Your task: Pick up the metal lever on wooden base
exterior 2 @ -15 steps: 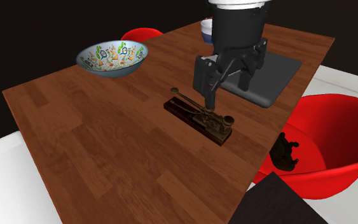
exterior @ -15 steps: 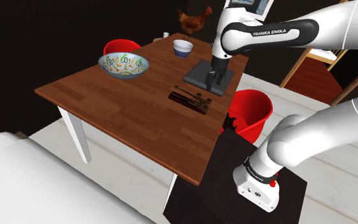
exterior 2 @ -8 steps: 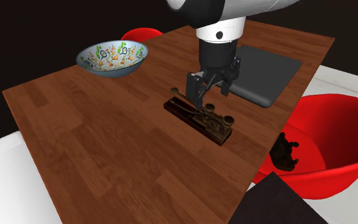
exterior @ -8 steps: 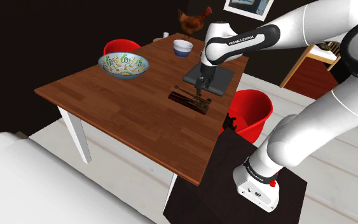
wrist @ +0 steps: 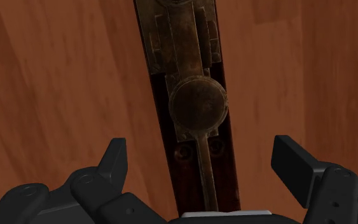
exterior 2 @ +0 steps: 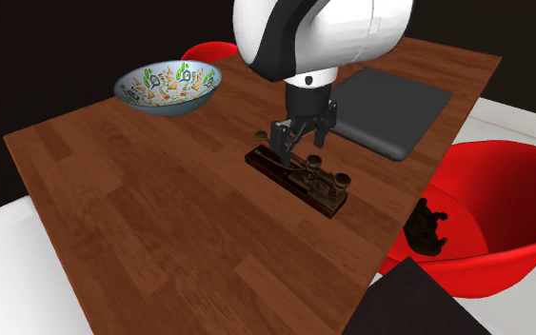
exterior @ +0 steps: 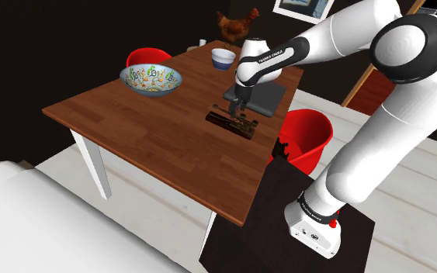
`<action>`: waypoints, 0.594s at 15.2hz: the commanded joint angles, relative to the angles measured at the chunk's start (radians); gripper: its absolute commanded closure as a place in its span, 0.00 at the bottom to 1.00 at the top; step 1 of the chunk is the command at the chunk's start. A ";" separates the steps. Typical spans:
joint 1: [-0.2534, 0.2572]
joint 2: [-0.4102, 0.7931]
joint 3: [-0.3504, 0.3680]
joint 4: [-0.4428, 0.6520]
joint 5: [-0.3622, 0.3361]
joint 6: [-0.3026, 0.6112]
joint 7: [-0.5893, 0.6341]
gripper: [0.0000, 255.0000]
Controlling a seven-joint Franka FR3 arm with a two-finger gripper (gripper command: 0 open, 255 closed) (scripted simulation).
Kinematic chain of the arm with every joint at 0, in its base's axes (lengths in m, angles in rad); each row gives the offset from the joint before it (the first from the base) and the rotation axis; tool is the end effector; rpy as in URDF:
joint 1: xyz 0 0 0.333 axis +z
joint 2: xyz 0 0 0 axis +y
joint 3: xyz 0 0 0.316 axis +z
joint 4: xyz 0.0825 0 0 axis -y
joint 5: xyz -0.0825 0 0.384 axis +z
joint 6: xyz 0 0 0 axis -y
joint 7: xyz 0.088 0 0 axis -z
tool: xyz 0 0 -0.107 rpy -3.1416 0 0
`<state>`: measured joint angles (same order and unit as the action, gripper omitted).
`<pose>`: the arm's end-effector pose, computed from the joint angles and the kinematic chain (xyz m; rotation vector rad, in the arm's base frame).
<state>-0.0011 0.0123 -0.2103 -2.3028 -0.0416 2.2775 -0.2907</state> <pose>0.4971 -0.1077 0.3384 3.1130 0.1665 -0.0695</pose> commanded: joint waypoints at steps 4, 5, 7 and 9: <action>-0.001 0.052 0.000 -0.026 0.012 0.078 -0.008 0.00; -0.001 0.052 0.000 -0.026 0.012 0.078 -0.008 0.00; -0.001 0.052 0.000 -0.027 0.012 0.079 -0.008 1.00; -0.001 0.052 0.000 -0.027 0.012 0.079 -0.008 1.00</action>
<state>-0.0025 0.0634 -0.2104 -2.3295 -0.0295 2.3555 -0.2987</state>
